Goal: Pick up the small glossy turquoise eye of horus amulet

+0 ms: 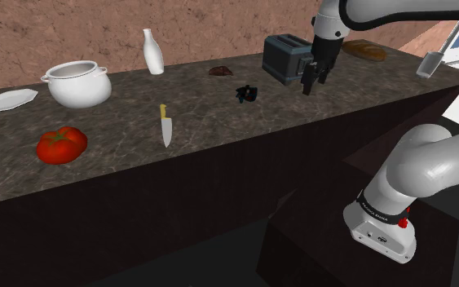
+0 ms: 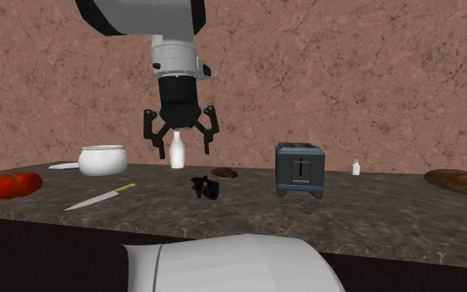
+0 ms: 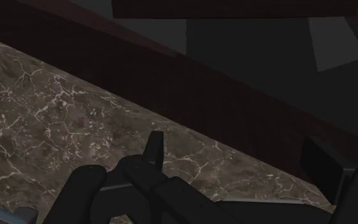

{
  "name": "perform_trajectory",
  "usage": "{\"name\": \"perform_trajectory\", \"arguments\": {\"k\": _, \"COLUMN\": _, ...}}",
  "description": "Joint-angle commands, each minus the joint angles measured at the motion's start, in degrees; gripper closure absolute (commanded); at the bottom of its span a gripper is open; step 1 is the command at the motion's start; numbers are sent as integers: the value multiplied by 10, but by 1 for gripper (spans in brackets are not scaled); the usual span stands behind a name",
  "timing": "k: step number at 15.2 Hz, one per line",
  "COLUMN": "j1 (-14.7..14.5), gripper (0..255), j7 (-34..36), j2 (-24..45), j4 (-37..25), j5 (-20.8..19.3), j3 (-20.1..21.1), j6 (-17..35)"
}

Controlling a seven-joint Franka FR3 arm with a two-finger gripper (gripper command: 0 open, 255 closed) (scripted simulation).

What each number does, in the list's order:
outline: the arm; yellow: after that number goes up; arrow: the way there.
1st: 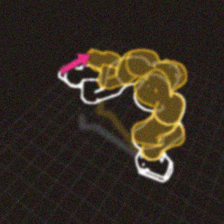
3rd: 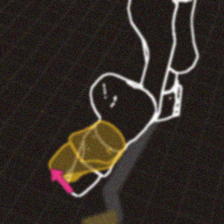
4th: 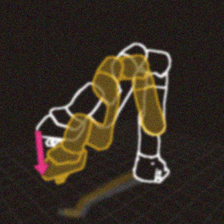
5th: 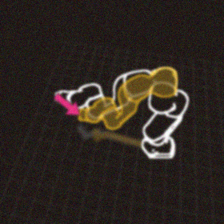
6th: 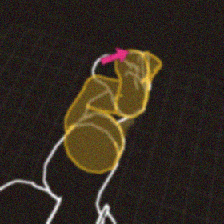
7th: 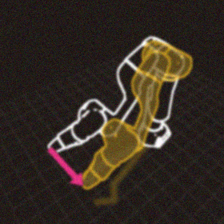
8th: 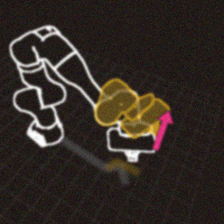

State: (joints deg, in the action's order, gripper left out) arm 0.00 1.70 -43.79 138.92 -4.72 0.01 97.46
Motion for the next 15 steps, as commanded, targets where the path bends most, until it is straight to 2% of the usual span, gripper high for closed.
{"name": "perform_trajectory", "arguments": {"k": 1, "j1": 0, "gripper": 0, "j7": 0, "j2": 0, "j4": 0, "j5": 0, "j3": 0, "j6": 0}}
{"name": "perform_trajectory", "arguments": {"k": 8, "j1": -24, "gripper": 0, "j7": -189, "j2": 134, "j4": -57, "j5": -37, "j3": -84, "j6": 83}}
{"name": "perform_trajectory", "arguments": {"k": 15, "j1": -53, "gripper": 0, "j7": -378, "j2": 292, "j4": -159, "j5": -25, "j3": -145, "j6": 141}}
